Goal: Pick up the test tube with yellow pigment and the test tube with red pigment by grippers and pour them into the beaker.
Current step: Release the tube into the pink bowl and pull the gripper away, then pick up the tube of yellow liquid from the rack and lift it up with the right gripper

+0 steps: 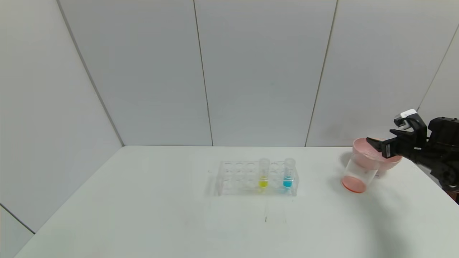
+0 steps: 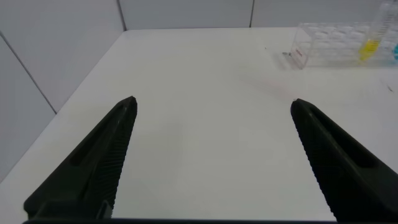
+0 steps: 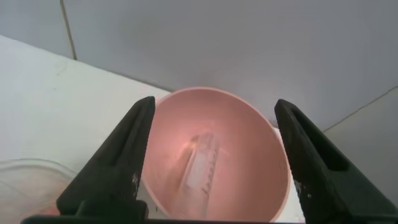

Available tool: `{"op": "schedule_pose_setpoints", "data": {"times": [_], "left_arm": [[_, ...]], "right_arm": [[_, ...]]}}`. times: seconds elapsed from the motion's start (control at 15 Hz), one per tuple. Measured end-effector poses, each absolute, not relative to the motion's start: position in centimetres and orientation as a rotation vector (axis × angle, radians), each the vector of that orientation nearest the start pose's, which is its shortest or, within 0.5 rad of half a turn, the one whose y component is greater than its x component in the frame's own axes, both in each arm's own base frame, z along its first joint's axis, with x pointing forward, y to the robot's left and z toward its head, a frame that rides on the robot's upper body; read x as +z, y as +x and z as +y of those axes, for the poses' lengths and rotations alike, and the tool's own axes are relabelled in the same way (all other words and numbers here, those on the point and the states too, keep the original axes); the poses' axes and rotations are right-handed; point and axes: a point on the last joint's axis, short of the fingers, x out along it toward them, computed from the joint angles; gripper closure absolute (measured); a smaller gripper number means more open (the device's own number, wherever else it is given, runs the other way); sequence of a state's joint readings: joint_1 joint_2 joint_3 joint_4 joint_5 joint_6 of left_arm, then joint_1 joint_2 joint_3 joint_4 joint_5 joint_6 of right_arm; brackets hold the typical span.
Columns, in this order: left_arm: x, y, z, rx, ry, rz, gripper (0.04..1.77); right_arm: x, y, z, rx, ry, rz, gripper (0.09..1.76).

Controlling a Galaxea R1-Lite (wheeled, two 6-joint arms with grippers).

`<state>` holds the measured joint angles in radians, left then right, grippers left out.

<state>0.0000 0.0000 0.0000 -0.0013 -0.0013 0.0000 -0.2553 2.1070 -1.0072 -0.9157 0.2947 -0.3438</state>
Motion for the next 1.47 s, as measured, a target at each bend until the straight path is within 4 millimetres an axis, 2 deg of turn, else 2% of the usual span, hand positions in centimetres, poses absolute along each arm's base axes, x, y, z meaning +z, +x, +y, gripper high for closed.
{"op": "schedule_pose_setpoints", "data": {"times": [0.2, 0.33, 0.47, 0.6, 0.93, 1.07, 1.27, 1.47], "left_arm": [[7.6, -2.3, 0.0, -0.002, 0.000, -0.001, 0.05], [7.6, -2.3, 0.0, -0.001, 0.000, -0.001, 0.05], [7.6, -2.3, 0.0, -0.001, 0.000, -0.001, 0.05], [7.6, -2.3, 0.0, -0.002, 0.000, -0.001, 0.05], [7.6, -2.3, 0.0, -0.001, 0.000, -0.001, 0.05], [7.6, -2.3, 0.0, -0.002, 0.000, -0.001, 0.05], [7.6, -2.3, 0.0, -0.002, 0.000, -0.001, 0.05], [7.6, -2.3, 0.0, -0.002, 0.000, -0.001, 0.05]], "right_arm": [[16.1, 37.4, -8.6, 0.055, -0.130, 0.082, 0.36], [19.1, 35.6, -7.3, 0.059, -0.059, 0.064, 0.31], [21.5, 33.4, -4.8, 0.095, 0.043, 0.065, 0.27], [22.4, 31.1, -1.1, 0.150, 0.107, 0.078, 0.24], [21.3, 25.4, 9.9, 0.211, 0.178, 0.139, 0.19], [20.3, 22.9, 13.3, 0.190, 0.171, 0.159, 0.18], [17.3, 19.7, 16.2, 0.183, 0.137, 0.176, 0.17], [14.0, 18.1, 18.6, 0.215, 0.104, 0.184, 0.16]]}}
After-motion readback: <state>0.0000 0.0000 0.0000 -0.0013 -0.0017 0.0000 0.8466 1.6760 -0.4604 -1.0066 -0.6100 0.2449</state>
